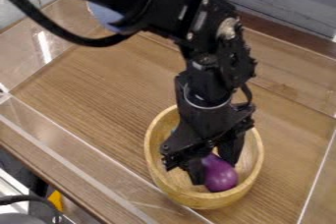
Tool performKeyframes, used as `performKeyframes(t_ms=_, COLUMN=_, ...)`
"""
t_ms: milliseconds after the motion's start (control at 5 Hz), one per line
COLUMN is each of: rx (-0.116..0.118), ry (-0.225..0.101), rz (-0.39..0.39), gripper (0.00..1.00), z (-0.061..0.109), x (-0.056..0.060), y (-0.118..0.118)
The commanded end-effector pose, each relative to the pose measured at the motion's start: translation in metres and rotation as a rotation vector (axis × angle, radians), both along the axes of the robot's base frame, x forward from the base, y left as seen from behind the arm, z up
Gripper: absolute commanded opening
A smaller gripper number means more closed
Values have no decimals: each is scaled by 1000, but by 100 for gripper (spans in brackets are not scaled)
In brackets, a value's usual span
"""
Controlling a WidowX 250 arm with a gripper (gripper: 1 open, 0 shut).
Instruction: Remove the purple eggplant from inside the brown bowl and put it on the table
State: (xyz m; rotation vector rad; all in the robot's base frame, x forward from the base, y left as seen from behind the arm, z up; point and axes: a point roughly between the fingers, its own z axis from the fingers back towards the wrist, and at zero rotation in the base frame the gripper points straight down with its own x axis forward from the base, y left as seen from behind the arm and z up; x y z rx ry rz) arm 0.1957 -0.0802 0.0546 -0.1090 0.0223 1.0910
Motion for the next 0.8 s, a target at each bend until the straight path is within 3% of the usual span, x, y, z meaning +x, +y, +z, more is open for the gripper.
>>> performKeyframes(t_ms=0, rx=-14, ry=-52, rz=11, gripper=0, z=17, x=6, y=-3)
performKeyframes(t_ms=400, rx=-12, ry=-45, rz=21, gripper=0, z=20, x=-1, y=0)
performKeyframes(t_ms=600, rx=-11, ry=-42, rz=17, gripper=100, z=21, x=-5, y=3)
